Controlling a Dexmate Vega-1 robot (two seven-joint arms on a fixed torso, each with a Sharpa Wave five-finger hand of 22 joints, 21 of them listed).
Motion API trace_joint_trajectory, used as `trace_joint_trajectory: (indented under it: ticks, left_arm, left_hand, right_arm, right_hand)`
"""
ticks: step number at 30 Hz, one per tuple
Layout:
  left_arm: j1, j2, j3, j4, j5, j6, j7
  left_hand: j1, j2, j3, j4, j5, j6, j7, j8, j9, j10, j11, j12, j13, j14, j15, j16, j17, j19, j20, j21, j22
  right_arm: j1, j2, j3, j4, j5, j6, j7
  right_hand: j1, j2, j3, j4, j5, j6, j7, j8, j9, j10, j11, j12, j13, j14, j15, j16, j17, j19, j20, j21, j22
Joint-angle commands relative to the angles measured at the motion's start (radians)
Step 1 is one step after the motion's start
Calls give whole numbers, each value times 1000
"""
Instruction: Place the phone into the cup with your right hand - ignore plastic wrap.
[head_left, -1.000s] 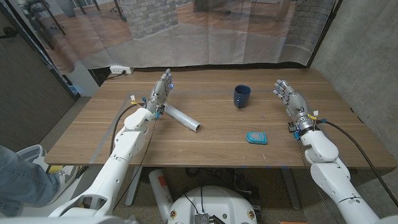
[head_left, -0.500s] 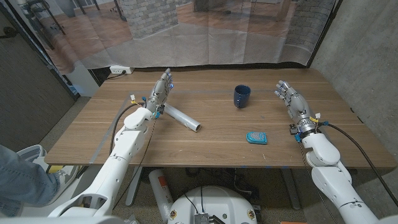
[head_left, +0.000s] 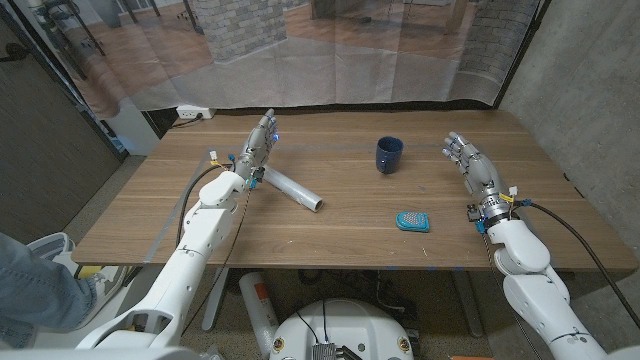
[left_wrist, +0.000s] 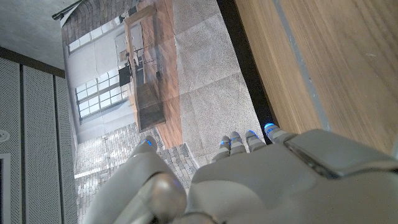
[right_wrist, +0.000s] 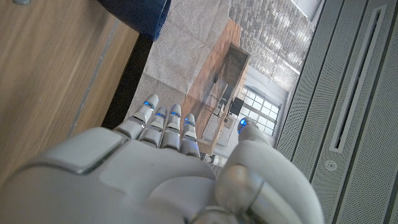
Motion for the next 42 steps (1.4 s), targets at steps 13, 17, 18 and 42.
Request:
trace_joint_trajectory:
  ticks: [13, 17, 18, 42]
  left_arm:
    - [11, 1, 9, -34, 9, 15, 9]
    - [12, -1, 11, -37, 10, 20, 13]
    - [12, 1, 12, -39, 16, 22, 18]
    - [13, -1, 16, -59, 22, 37, 25]
  left_hand:
    - [10, 6, -7, -1, 8, 5, 2, -1, 3, 8, 4, -2, 3, 5, -1, 3, 6, 6, -24, -1, 1]
    - [11, 7, -8, -1, 8, 5, 1, -2, 3, 8, 6, -2, 3, 5, 0, 3, 6, 6, -24, -2, 1]
    - [11, 7, -8, -1, 8, 5, 1, -2, 3, 8, 6, -3, 3, 5, 0, 3, 6, 6, -24, -2, 1]
    - [13, 10, -13, -2, 8, 9, 3, -4, 3, 9, 8, -5, 3, 3, 2, 1, 6, 5, -25, -3, 1]
  right_arm:
    - [-89, -17, 38, -55, -21, 26, 16]
    - [-92, -20, 40, -63, -31, 20, 13]
    - [-95, -23, 41, -66, -39, 18, 13]
    - [-136, -12, 47, -84, -56, 30, 12]
  right_hand:
    - [15, -3, 1, -13, 10, 12, -13, 8, 6, 13, 1, 8, 2, 18, -2, 6, 2, 14, -26, -8, 2]
    - [17, -4, 1, -16, 11, 43, -12, 19, 6, 17, -1, 8, 2, 21, -3, 5, 2, 18, -25, -13, 2]
    - [17, -4, 1, -17, 11, 44, -11, 19, 6, 18, -1, 8, 2, 21, -2, 5, 2, 18, -25, -13, 2]
    - [25, -3, 4, -27, 12, 49, -24, 16, 6, 37, -11, 12, 2, 40, -10, 6, 2, 30, -22, -24, 2]
